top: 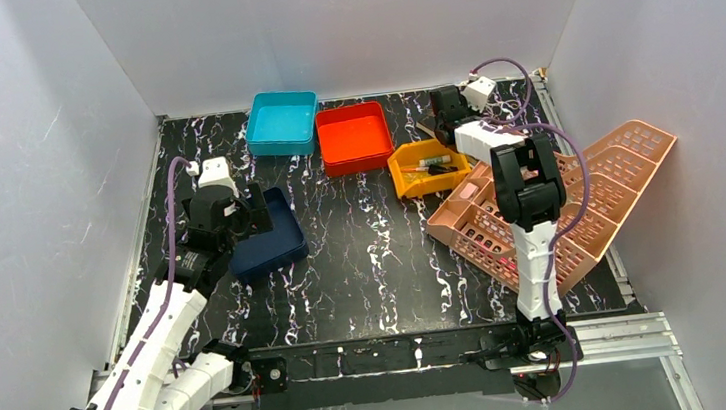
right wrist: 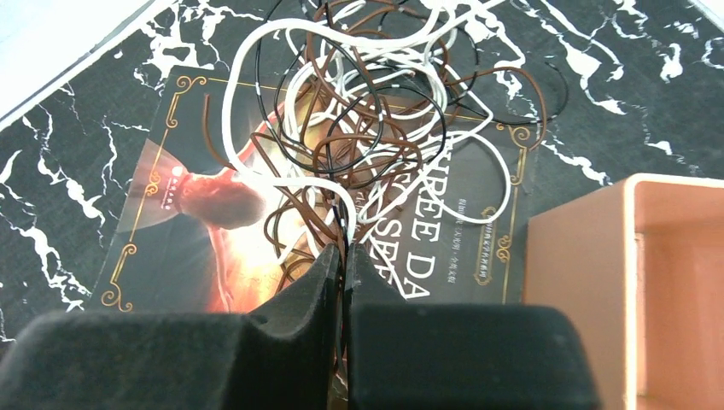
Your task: Untangle the cables
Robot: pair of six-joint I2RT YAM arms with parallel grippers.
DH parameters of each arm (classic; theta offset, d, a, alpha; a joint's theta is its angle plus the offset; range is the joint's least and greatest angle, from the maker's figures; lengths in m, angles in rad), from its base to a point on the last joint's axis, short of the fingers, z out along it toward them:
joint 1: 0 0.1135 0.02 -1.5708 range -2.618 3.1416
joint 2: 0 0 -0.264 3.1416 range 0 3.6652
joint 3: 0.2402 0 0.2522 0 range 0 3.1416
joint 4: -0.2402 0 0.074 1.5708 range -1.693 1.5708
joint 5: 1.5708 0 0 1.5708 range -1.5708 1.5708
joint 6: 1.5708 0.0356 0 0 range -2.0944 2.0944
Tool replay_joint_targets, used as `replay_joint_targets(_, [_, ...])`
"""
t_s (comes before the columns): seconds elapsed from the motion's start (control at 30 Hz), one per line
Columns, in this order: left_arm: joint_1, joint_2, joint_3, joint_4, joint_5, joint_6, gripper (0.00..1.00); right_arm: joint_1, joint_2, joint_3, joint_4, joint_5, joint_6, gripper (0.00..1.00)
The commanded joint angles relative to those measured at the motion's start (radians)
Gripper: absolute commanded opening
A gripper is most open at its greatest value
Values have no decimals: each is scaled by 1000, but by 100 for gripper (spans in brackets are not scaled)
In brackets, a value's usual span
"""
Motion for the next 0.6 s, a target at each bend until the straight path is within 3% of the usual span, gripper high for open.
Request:
replay_joint_targets(0.0, [4, -9, -1, 13, 6, 8, 98, 15, -107, -33, 85, 73, -82, 9])
replay_joint_targets(0.23, [4, -1, 1, 13, 9, 11, 98, 30, -234, -89, 207, 117, -207, 4])
replay_joint_targets(0.57, [4, -1, -1, 13, 7, 13, 98, 45, -369, -135, 213, 30, -273, 0])
